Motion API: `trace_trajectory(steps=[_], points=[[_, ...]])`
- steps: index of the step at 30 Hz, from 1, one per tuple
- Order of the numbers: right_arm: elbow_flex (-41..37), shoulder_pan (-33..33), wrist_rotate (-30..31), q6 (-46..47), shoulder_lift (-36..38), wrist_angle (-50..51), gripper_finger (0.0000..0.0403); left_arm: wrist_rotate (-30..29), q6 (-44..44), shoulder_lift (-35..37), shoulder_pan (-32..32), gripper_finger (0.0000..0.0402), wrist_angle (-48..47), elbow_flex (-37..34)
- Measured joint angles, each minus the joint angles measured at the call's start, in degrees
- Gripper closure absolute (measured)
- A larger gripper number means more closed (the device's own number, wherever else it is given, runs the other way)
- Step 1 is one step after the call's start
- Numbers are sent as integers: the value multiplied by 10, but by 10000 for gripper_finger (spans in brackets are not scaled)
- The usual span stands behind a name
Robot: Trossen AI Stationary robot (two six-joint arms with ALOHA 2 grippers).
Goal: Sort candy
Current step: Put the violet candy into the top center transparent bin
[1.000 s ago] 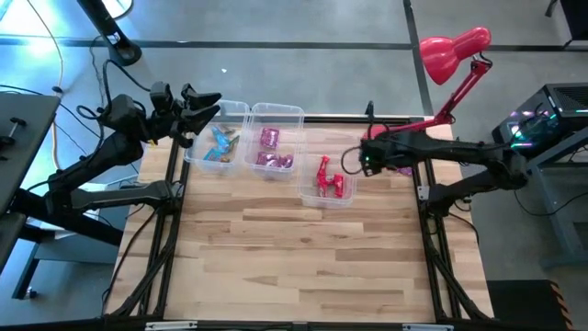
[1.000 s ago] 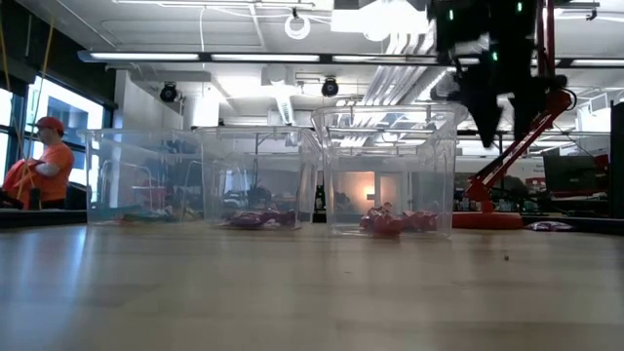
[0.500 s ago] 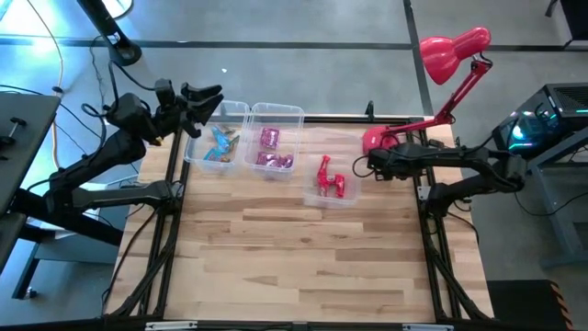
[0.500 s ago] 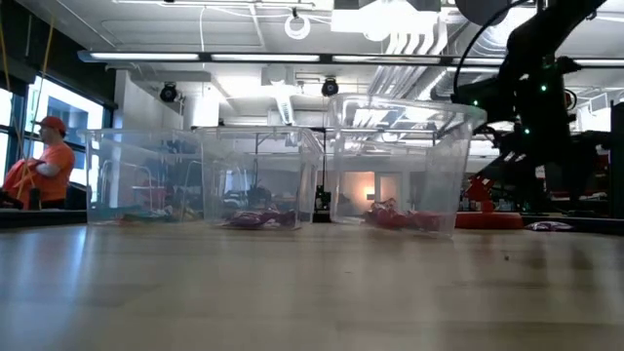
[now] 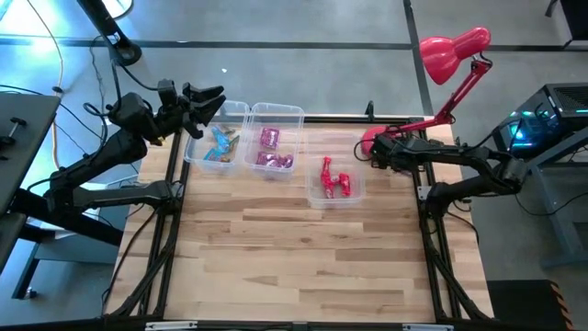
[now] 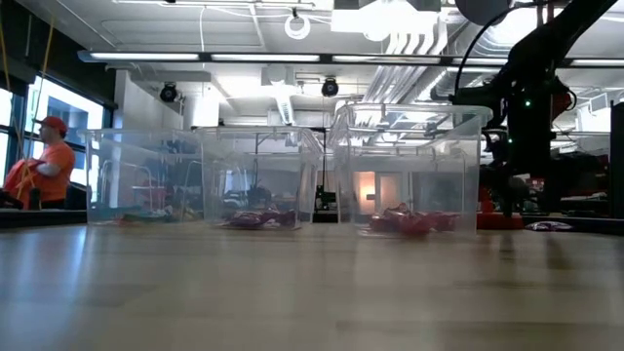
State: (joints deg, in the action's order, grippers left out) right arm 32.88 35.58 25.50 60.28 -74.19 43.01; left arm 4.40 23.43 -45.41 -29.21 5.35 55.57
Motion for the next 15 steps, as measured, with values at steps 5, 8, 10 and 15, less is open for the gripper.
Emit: trace_trajectory(steps=[5,8,10,15], points=[[0,-4,22,-14,0,16,114,0,-1,0,0,188,1,0],[0,7,42,19,0,47,114,0,-14,0,0,188,1,0],[0,23,18,10,0,31,114,0,-24,0,0,188,1,0],[0,54,11,-20,-2,-5,114,0,-36,0,0,188,1,0]])
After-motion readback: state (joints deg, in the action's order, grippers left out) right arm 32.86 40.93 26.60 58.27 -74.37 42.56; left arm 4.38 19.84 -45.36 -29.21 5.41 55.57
